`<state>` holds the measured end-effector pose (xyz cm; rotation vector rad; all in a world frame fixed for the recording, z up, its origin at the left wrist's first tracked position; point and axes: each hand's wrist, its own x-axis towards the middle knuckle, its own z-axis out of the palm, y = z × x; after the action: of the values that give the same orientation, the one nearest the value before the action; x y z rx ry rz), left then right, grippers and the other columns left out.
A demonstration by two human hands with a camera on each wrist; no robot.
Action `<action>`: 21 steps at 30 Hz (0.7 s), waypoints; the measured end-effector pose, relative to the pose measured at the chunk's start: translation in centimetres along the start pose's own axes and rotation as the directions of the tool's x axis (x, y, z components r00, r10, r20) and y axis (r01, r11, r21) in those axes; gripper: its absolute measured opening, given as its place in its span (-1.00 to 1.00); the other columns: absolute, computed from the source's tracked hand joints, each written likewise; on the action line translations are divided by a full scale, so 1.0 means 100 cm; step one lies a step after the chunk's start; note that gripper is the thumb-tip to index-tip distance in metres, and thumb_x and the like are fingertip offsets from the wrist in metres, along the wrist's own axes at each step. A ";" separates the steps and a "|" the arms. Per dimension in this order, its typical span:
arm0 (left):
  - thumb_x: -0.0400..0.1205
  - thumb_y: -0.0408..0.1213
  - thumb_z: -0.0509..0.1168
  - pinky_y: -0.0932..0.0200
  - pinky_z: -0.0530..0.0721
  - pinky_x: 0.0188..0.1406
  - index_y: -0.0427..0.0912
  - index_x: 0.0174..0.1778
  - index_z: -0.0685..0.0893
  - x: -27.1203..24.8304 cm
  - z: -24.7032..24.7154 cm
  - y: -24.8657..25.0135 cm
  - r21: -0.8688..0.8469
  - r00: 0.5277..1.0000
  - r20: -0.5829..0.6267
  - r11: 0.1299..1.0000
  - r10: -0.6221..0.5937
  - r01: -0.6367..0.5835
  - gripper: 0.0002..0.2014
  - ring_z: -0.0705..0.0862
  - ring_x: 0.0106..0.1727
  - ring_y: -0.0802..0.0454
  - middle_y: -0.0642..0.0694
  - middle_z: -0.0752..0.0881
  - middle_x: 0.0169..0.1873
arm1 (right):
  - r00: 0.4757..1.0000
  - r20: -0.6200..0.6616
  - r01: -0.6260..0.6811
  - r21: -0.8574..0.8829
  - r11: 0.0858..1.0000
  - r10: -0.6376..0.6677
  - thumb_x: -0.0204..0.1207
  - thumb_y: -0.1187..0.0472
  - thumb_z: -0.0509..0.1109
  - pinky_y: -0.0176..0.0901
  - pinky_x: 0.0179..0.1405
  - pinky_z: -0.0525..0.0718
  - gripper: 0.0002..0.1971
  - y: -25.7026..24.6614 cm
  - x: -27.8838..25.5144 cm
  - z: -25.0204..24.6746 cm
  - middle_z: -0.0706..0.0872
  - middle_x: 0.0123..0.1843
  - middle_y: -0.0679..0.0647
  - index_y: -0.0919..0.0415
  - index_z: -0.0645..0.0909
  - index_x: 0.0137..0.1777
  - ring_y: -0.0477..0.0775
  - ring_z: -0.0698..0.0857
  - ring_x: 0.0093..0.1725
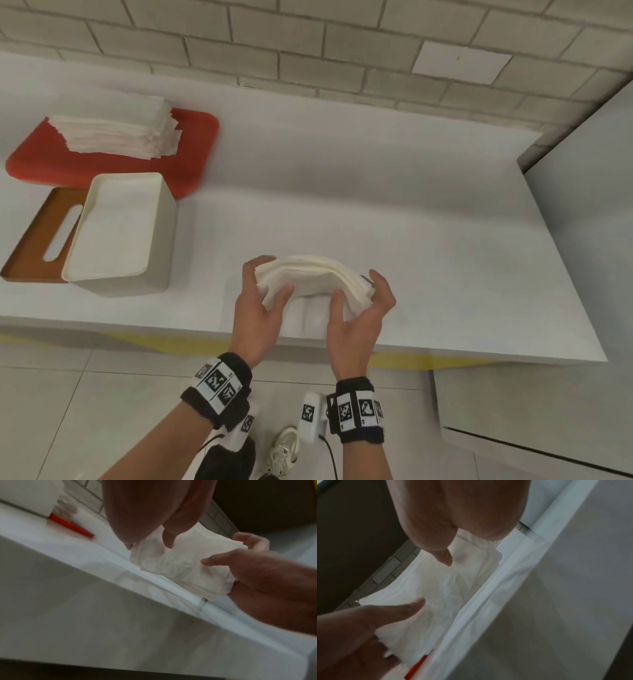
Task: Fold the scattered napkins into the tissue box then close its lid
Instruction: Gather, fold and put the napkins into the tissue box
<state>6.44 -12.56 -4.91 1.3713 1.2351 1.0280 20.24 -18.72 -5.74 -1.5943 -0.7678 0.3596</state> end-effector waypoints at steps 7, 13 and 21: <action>0.80 -0.27 0.41 -0.10 0.72 0.43 0.42 0.84 0.06 0.013 -0.015 -0.018 0.505 0.920 0.311 0.779 0.237 -0.372 -0.14 0.58 0.51 -0.11 -0.04 0.38 0.62 | 0.956 0.273 0.202 -0.336 0.920 -0.110 0.67 0.21 0.56 -0.24 0.44 0.60 -0.07 0.022 0.014 -0.018 0.41 0.57 -0.06 -0.59 0.14 0.76 -0.01 0.59 0.49; 0.65 -0.70 0.34 0.06 0.78 -0.03 0.07 0.59 0.51 0.012 -0.022 -0.024 0.526 0.864 0.416 0.699 0.285 -0.484 -0.30 0.65 0.06 0.05 0.08 0.52 0.34 | 0.954 0.285 0.200 -0.360 0.911 -0.097 0.72 0.42 0.41 -0.02 0.12 0.80 -0.34 0.026 0.009 -0.022 0.46 0.38 -0.06 -0.17 0.47 0.71 -0.18 0.65 0.05; 0.61 -0.34 0.63 0.37 0.69 0.20 0.04 0.64 0.55 0.011 -0.026 0.000 0.234 0.937 0.109 0.908 0.332 -0.348 -0.31 0.73 0.17 0.24 0.12 0.70 0.13 | 0.990 0.122 0.081 -0.137 0.987 -0.064 0.67 0.38 0.59 -0.56 0.41 0.53 -0.17 -0.001 0.011 -0.028 0.45 0.49 -0.72 -0.31 0.27 0.70 -0.55 0.55 0.44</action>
<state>4.03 -11.18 -4.55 1.8530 1.1264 1.0771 22.75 -20.14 -4.90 -1.6838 -0.9571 0.3550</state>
